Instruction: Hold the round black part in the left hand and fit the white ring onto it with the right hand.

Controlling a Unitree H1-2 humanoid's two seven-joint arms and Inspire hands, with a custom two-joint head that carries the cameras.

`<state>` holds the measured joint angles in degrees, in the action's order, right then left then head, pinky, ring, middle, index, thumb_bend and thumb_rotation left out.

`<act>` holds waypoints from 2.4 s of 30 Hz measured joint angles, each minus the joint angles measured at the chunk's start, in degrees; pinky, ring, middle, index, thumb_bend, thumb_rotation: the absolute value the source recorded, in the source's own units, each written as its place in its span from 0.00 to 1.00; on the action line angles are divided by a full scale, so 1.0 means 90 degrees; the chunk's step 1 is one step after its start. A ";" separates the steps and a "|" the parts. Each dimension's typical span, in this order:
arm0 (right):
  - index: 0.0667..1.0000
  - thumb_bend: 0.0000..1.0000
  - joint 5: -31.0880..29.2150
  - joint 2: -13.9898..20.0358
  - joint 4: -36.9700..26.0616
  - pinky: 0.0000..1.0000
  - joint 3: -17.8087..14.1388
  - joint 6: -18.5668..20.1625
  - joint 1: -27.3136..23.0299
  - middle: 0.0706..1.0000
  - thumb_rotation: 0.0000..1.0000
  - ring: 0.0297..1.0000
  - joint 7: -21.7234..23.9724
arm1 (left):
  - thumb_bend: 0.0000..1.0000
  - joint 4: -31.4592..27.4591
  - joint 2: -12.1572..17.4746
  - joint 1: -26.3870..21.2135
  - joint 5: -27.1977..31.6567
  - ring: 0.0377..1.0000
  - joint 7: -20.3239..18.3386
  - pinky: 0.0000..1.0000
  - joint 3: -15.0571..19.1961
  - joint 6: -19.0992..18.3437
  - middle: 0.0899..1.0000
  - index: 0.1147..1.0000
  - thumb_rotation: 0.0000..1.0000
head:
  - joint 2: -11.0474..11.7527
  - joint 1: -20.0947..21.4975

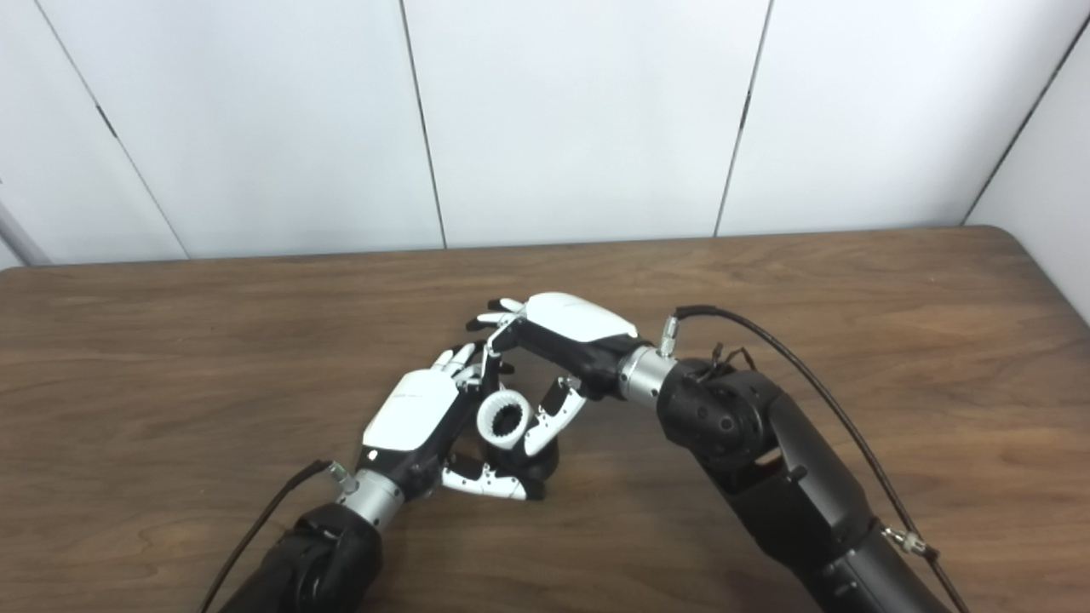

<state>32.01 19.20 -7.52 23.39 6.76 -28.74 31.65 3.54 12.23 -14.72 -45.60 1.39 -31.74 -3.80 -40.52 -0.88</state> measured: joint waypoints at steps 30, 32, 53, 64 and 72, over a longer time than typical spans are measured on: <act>0.44 0.52 0.0004 0.0032 -0.0111 1.00 -0.0285 -0.0008 0.0265 0.92 0.12 1.00 -0.0001 | 0.52 0.0083 0.0046 0.0006 0.0115 0.99 -0.0014 1.00 0.0102 0.0265 0.84 0.41 0.05 | 0.0127 0.0166; 0.44 0.52 0.0005 0.0035 -0.0111 1.00 -0.0290 -0.0008 0.0266 0.92 0.12 1.00 -0.0001 | 0.52 0.0082 0.0046 0.0007 0.0115 0.99 -0.0015 1.00 0.0107 0.0266 0.84 0.41 0.05 | 0.0127 0.0166; 0.93 1.00 0.0052 0.0179 -0.0443 1.00 -0.0215 0.0805 0.0185 1.00 0.44 1.00 0.0627 | 0.52 0.0085 0.0045 0.0007 0.0115 0.98 -0.0016 1.00 0.0119 0.0284 0.84 0.41 0.05 | 0.0117 0.0137; 0.91 1.00 -0.0031 0.0179 -0.0443 1.00 -0.0221 0.0803 0.0184 1.00 0.43 1.00 0.0604 | 0.52 0.0084 0.0043 0.0007 0.0115 0.99 -0.0016 1.00 0.0118 0.0278 0.85 0.41 0.05 | 0.0117 0.0117; 1.00 1.00 -0.0169 0.0179 -0.0443 1.00 -0.0362 0.0803 0.0242 1.00 0.55 1.00 0.0483 | 0.52 0.0207 0.0022 -0.0003 0.0128 0.99 0.0032 1.00 0.0146 0.0403 0.84 0.41 0.05 | 0.0215 0.0127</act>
<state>30.48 20.81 -11.52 20.13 13.98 -26.56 36.00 5.40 12.43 -14.75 -44.44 1.67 -30.42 -0.18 -38.59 0.27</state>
